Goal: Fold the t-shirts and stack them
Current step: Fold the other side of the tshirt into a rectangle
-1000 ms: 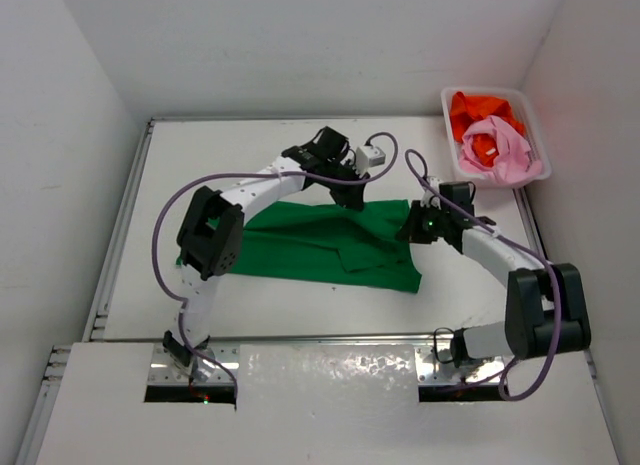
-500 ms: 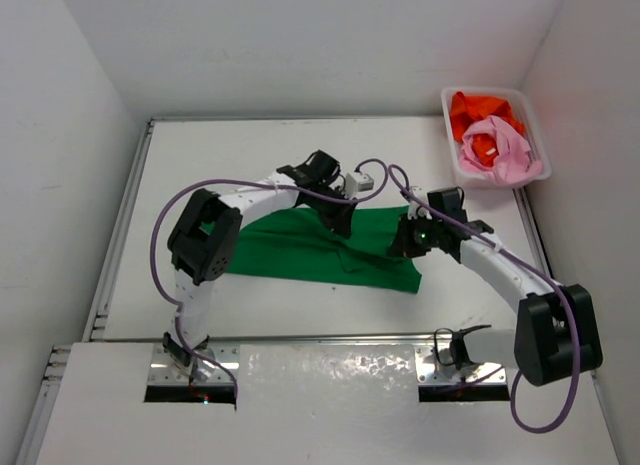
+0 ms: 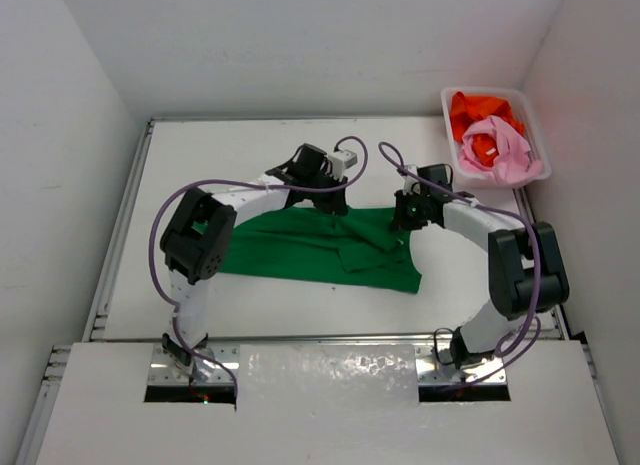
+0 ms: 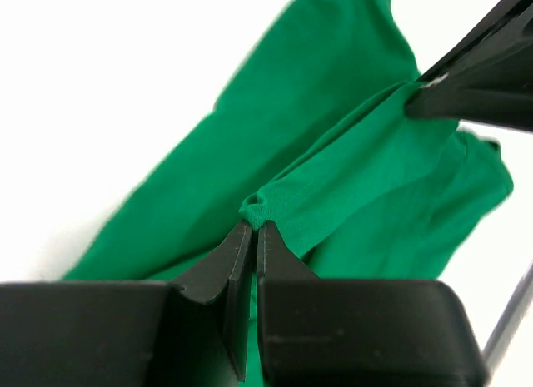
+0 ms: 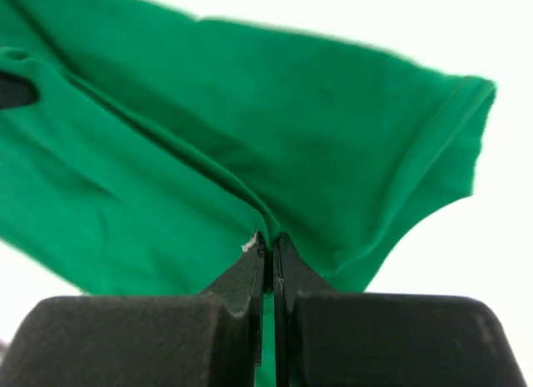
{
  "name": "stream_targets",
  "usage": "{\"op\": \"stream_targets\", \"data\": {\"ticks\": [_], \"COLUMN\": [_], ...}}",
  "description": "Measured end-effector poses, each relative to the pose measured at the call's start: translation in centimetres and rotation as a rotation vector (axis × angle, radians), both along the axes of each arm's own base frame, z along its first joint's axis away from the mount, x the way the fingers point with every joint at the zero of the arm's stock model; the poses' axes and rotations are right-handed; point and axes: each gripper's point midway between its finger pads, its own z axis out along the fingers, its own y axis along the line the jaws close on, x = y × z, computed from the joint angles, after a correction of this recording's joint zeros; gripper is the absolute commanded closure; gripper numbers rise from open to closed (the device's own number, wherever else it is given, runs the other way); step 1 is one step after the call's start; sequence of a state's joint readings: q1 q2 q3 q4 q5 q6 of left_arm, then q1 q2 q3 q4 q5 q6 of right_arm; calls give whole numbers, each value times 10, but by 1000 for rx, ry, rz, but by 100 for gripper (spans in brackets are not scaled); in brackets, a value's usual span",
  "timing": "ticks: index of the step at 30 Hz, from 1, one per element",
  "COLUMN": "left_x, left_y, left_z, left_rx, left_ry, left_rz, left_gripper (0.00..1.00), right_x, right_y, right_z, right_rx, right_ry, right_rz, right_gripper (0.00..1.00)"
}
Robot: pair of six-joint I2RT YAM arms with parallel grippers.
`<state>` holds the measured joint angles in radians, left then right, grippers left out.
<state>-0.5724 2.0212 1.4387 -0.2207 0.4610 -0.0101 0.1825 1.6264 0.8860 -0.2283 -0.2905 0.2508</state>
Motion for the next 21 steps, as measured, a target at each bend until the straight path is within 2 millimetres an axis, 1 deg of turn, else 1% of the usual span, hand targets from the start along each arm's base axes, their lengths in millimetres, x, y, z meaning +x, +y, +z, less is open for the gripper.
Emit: {"op": "stream_targets", "data": {"ticks": [3,6,8,11,15,16,18,21], "left_x": [8,12,15,16,18,19,21,26], "left_y": [-3,-5,-5,-3,0,0,2,7], "left_z": [2,-3,-11,-25,-32,-33,-34,-36], "left_rx": [-15,-22,-16,9,29,33,43,67], "left_ry": [-18,-16,-9,9,10,8,2,-13], "left_rz": [30,47,57,72,88,95,109,139], "left_gripper": [100,100,100,100,100,100,100,100], "right_x": [10,23,33,40,48,50,54,54], "right_y": [-7,-11,-14,-18,-18,-18,-18,-20], "right_z": [-2,-4,-7,-11,-14,-15,-17,-21], "right_rx": [-44,-82,-106,-131,-146,-149,-155,-172], "right_ry": [-25,-35,-39,-34,-20,-17,-13,-1], "right_rz": [-14,-17,-19,-24,-16,-14,-9,-5], "right_gripper": [100,100,100,100,100,95,92,85]}}
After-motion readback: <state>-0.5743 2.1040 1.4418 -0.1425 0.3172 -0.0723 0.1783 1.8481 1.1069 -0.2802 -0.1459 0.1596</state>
